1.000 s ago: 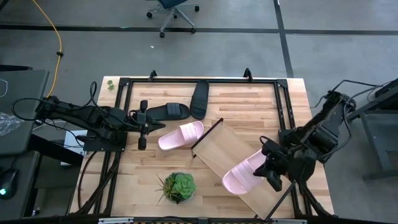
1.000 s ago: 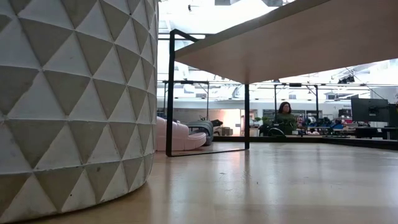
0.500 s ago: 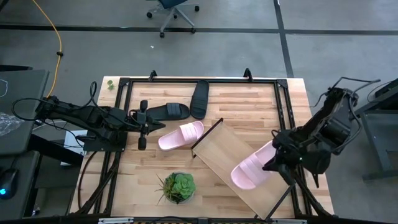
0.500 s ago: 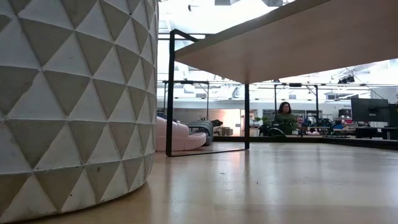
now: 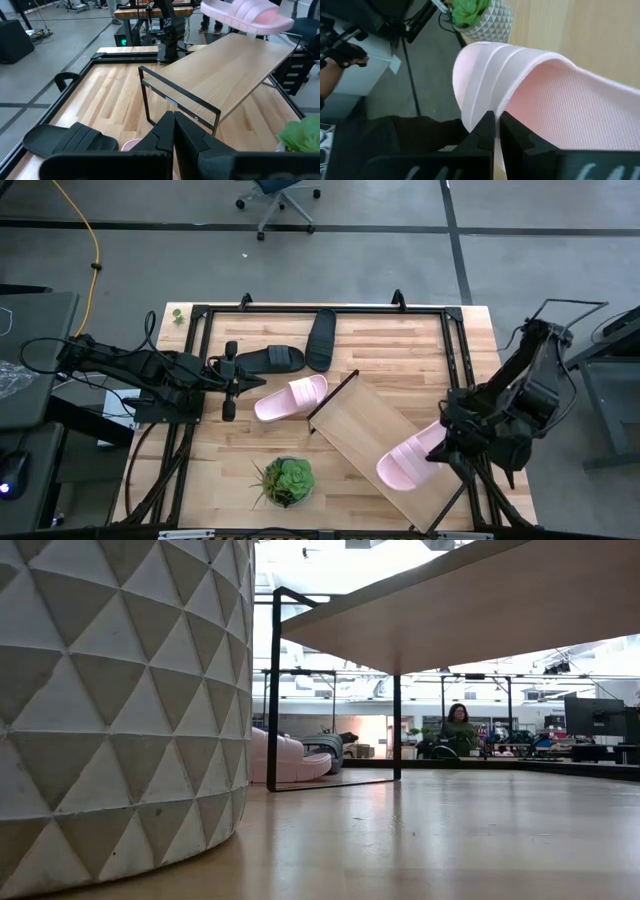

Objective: Pick and place slides into the shelf
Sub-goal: Put the right pink slides on the shelf

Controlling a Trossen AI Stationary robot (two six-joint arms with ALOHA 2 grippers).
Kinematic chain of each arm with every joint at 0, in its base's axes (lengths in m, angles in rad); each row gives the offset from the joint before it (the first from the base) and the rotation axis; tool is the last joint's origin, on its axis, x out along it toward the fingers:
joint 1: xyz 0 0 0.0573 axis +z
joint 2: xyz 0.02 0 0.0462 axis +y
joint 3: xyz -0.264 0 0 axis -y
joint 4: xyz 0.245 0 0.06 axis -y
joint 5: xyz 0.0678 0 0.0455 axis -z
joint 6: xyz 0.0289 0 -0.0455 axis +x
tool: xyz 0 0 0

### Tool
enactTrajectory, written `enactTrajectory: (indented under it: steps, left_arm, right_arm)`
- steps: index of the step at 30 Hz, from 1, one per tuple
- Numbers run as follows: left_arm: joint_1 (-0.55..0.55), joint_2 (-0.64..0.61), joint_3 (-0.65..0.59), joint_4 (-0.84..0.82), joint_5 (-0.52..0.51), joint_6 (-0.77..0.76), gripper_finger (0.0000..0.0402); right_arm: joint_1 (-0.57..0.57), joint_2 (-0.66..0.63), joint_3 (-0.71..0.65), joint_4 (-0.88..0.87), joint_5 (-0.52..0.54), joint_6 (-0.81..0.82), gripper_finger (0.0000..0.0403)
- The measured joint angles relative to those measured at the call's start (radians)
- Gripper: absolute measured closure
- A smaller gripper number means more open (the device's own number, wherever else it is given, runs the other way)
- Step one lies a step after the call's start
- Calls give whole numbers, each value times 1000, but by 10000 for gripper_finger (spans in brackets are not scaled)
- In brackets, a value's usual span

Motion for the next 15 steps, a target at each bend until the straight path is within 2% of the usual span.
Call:
enactTrajectory:
  steps: [7, 15]
  left_arm:
    - [0, 0, 0, -1, -1, 1, 401]
    - [0, 0, 0, -1, -1, 2, 401]
  right_arm:
    - [25, -25, -115, 123, -1, 52, 403]
    - [62, -28, -165, 172, 5, 112, 403]
